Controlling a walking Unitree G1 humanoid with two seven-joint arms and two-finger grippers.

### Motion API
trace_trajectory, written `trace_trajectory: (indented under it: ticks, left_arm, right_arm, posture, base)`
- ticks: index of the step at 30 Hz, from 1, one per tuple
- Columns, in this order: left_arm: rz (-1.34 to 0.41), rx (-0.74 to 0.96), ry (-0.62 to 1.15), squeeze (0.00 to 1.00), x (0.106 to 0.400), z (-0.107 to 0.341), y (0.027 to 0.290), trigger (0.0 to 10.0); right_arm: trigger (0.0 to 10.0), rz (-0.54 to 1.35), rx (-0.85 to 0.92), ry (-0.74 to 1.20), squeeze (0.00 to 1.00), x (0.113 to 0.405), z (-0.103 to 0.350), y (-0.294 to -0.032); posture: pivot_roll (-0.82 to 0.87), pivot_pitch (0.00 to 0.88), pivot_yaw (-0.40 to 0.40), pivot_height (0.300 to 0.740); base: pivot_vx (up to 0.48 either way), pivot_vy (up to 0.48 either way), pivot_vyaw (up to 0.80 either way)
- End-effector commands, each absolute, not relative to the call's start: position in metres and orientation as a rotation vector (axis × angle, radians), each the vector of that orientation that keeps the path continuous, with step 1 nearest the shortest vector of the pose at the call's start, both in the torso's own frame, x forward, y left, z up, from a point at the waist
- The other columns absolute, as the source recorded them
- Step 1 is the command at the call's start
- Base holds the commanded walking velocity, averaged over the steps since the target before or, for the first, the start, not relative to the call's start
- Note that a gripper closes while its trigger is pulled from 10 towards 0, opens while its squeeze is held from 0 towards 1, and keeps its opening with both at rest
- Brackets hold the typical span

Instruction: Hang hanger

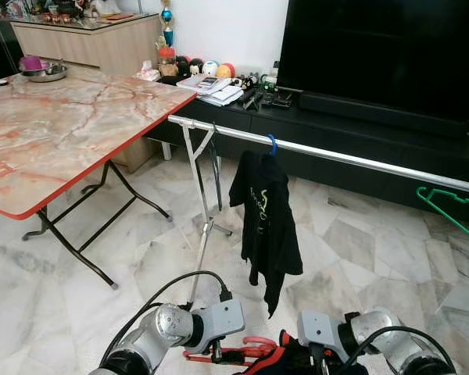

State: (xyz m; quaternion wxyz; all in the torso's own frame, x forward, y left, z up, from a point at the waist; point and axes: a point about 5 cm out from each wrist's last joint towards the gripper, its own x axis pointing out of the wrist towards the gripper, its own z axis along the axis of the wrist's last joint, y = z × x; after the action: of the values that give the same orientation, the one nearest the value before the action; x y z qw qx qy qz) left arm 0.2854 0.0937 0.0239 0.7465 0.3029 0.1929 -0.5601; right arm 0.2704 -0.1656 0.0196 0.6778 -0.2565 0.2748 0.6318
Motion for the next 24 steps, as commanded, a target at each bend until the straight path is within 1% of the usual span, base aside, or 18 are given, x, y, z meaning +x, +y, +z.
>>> trace_trajectory:
  ticks: [1,3,5,9,12,13,17,22,24]
  left_arm:
    - [-1.187,0.706,0.394,0.0,0.296,0.034,0.101,10.0]
    - [-1.194,0.706,0.397,0.0,0.295,0.034,0.105,10.0]
    - [-1.192,0.706,0.397,0.0,0.295,0.034,0.106,10.0]
    - [-1.151,0.702,0.368,0.0,0.301,0.04,0.114,10.0]
    - [-1.125,0.656,0.351,0.0,0.304,0.046,0.118,10.0]
    - [-1.122,0.59,0.333,0.0,0.306,0.052,0.123,10.0]
    - [-1.168,0.545,0.326,0.0,0.305,0.059,0.131,10.0]
    - [-1.31,0.492,0.329,0.0,0.299,0.07,0.134,10.0]
    - [-1.326,0.485,0.328,0.0,0.299,0.076,0.138,10.0]
  right_arm:
    - [10.0,1.485,-0.607,0.618,0.0,0.266,0.019,-0.162]
    - [10.0,1.427,-0.61,0.577,0.0,0.272,0.023,-0.163]
    - [10.0,1.414,-0.607,0.573,0.0,0.273,0.024,-0.163]
    - [10.0,1.352,-0.585,0.543,0.0,0.282,0.031,-0.167]
    - [10.0,1.291,-0.572,0.518,0.0,0.287,0.035,-0.17]
    - [10.0,1.259,-0.531,0.511,0.0,0.289,0.037,-0.171]
    - [10.0,1.275,-0.561,0.557,0.0,0.281,0.028,-0.175]
    - [10.0,1.332,-0.583,0.624,0.0,0.266,0.014,-0.177]
    - [10.0,1.336,-0.599,0.638,0.0,0.263,0.011,-0.178]
  posture:
    - [0.0,0.009,-0.088,0.74]
    - [-0.01,0.018,-0.073,0.74]
    - [-0.01,0.018,-0.073,0.74]
    - [-0.01,0.023,-0.058,0.74]
    - [-0.01,0.025,-0.048,0.74]
    - [-0.02,0.027,-0.031,0.74]
    - [-0.01,0.033,-0.006,0.74]
    - [-0.01,0.042,0.021,0.74]
    - [-0.01,0.044,0.026,0.74]
  base:
    - [0.0,0.0,0.0]
    - [0.0,0.0,0.0]
    - [0.0,0.0,0.0]
    - [0.0,0.0,0.0]
    - [0.0,0.0,0.0]
    - [0.0,0.0,0.0]
    - [0.0,0.0,0.0]
    - [0.0,0.0,0.0]
    - [0.0,0.0,0.0]
